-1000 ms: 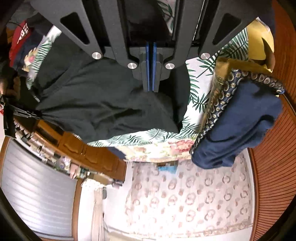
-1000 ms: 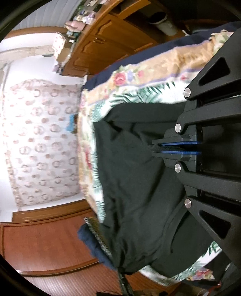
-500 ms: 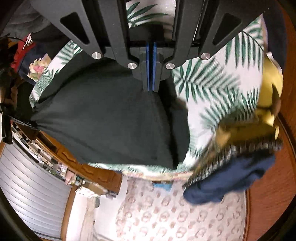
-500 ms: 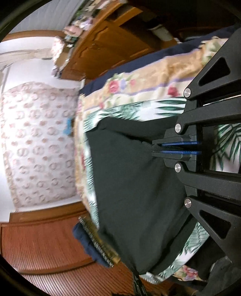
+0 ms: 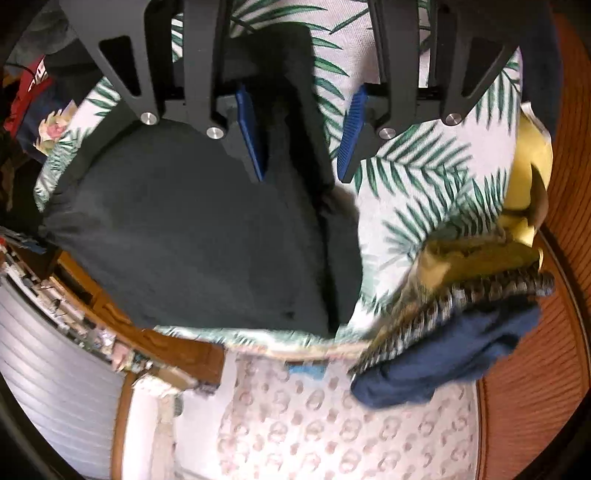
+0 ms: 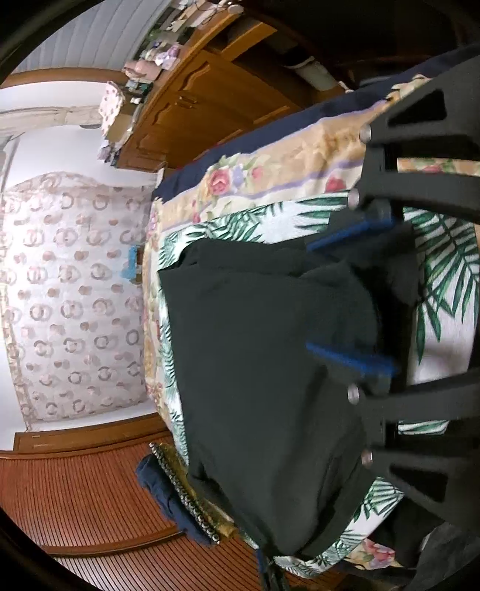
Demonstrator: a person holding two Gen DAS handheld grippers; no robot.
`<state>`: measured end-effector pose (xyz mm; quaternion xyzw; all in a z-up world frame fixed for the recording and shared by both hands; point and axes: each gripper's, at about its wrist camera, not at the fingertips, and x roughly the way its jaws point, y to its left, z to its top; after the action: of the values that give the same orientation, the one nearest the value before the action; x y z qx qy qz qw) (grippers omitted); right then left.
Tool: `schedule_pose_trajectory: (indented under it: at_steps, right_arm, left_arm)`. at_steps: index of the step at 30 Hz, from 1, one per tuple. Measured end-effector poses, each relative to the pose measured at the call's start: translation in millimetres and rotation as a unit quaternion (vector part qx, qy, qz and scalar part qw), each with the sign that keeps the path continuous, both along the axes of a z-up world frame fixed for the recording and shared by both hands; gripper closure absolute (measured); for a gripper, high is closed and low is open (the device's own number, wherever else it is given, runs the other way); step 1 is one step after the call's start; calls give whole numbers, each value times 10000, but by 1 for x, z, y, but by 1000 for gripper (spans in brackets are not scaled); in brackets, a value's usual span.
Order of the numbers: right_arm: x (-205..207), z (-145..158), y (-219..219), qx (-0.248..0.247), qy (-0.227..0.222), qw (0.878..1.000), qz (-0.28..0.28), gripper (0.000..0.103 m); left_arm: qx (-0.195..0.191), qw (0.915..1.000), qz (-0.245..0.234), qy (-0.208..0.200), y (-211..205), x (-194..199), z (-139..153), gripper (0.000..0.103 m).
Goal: Fold small clothes
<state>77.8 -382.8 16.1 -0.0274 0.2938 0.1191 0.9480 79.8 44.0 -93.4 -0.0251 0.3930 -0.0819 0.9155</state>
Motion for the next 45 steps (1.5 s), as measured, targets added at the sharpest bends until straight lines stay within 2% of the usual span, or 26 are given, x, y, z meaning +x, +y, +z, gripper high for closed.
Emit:
schedule_pose_trajectory:
  at_steps: [3, 12, 21, 22, 25, 27, 32, 37, 45]
  right_arm:
    - [-7, 0, 10, 25, -53, 9998, 180, 47]
    - [5, -20, 55, 2, 73, 9967, 802, 40]
    - [32, -48, 80, -285, 357, 9949, 896, 40]
    - [34, -49, 80, -294, 377, 9949, 884, 40]
    - [34, -50, 80, -373, 259, 9949, 899, 39]
    - [34, -50, 80, -400, 234, 9949, 893, 39]
    - [27, -50, 75, -159, 279, 9953, 918, 39]
    - [12, -46, 52, 29, 114, 9967, 801, 39]
    - [-22, -46, 24, 224, -115, 9984, 513, 39]
  left_arm:
    - [-70, 9998, 20, 184, 0, 1, -10, 61]
    - [61, 9999, 33, 122, -4, -3, -13, 61]
    - [111, 9999, -30, 79, -5, -2, -14, 62]
    - [98, 9999, -58, 75, -5, -2, -14, 65]
    - [-115, 9994, -281, 137, -10, -5, -12, 90]
    - [-25, 9993, -338, 123, -16, -5, -10, 93]
    - [-445, 9968, -618, -230, -31, -7, 25, 94]
    - [-531, 9906, -1105, -612, -67, 2, 68, 94]
    - [-533, 9712, -2121, -940, -160, 35, 121, 94]
